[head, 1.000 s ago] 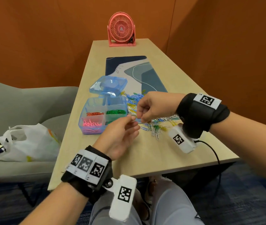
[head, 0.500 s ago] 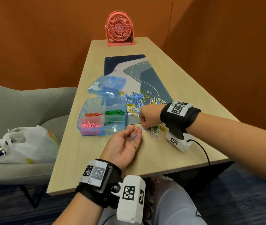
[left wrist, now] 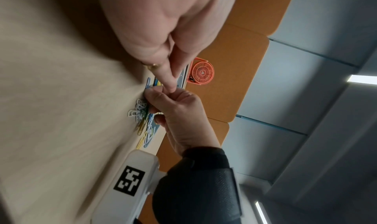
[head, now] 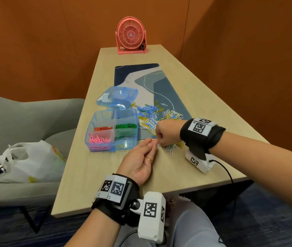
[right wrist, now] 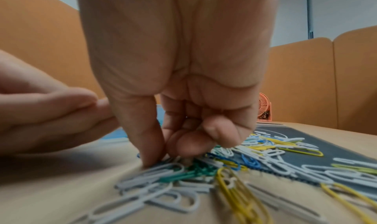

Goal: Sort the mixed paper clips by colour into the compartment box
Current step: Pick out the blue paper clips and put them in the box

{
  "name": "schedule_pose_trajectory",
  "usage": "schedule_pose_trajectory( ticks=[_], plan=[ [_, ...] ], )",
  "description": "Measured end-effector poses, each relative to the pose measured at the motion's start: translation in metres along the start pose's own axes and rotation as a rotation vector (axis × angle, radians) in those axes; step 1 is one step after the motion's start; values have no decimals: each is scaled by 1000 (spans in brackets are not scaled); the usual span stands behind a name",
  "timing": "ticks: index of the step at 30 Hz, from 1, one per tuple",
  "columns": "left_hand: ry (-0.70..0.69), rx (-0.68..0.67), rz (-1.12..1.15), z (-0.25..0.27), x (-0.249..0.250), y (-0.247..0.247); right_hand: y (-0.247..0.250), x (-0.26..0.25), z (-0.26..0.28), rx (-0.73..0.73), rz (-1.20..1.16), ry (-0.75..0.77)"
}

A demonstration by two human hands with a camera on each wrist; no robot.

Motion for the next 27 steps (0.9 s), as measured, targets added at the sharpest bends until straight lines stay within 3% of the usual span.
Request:
schedule_pose_trajectory(
  ticks=[6,10,15,22,27],
  plan=[
    [38,47,-37,-7,-2,2,0,1,2,6,-60,-18],
    [44,113,-75,-12,-2,4,16,8,10,116,-204,-33],
    [104,92,-61,-15,0,-1,33,-3,16,118,-352,82],
    [99,65,124,-15,3,-5,34,12,4,163,-141,2],
    [92,63,165,-13,5,-5,18,8,-13,139,-70,31]
  ],
)
Point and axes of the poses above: each hand's wrist, its own z-axis away from the middle knuckle, its own y-axis out of the back of the hand, x = y × z, the point moved 4 cm from there along -z, towards the middle knuckle, and after that the axes turned 13 degrees about y, right-handed, at the moved point
